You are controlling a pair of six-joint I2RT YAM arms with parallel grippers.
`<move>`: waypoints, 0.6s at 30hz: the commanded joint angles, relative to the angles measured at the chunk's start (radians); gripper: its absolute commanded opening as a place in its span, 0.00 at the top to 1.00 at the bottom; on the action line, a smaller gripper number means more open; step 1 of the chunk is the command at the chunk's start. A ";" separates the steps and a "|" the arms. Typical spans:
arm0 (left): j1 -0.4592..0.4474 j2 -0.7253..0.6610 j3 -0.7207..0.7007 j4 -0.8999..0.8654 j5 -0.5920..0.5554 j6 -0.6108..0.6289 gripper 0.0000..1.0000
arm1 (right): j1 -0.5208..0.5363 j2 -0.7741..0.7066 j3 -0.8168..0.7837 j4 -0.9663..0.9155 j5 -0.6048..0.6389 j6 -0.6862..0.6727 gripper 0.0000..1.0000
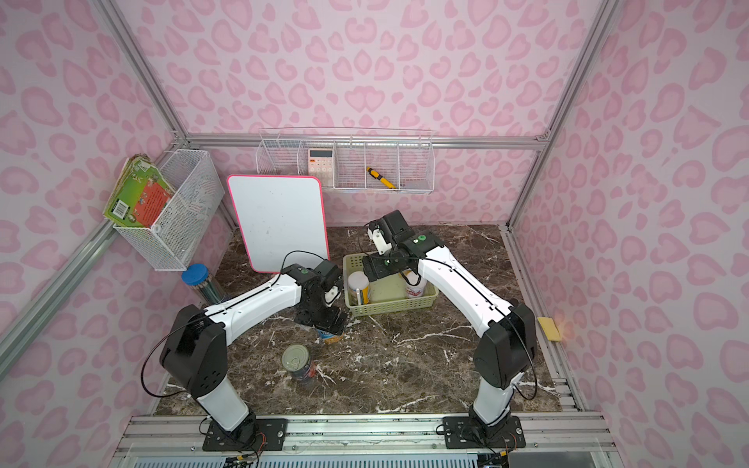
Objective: Put the canned food in the basket
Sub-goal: Pick up the canned food from the center of the board.
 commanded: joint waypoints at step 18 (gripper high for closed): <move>0.001 -0.043 0.057 -0.115 -0.077 0.011 0.69 | -0.035 -0.062 -0.076 0.064 -0.022 -0.009 0.10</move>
